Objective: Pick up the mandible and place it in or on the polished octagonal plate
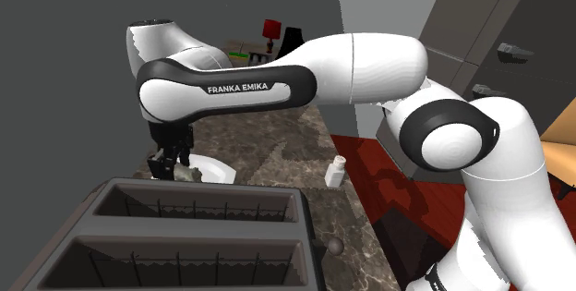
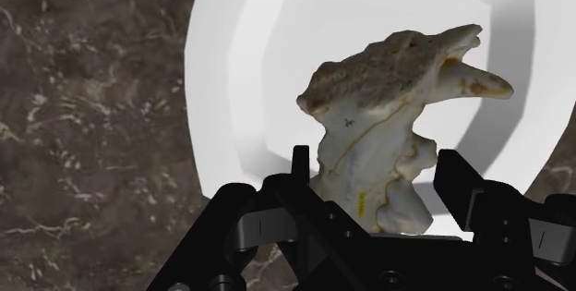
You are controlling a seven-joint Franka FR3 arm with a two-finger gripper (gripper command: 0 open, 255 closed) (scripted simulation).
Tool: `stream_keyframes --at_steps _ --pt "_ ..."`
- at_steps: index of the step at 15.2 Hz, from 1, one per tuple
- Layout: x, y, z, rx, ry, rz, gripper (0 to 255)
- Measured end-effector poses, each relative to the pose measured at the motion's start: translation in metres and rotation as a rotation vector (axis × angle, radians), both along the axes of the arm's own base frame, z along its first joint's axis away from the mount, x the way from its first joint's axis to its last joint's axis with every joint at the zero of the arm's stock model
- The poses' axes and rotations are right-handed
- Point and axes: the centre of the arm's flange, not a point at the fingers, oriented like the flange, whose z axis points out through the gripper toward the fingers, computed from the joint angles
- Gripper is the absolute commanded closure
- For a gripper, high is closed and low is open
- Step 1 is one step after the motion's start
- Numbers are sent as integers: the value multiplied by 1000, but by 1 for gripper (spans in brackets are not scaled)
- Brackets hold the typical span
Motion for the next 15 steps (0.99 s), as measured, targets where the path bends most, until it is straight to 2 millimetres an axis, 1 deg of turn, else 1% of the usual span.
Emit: stream_keyframes --at_steps 2,15 --pt "0 1 8 0 0 0 255" --pt "1 0 77 0 0 0 255"
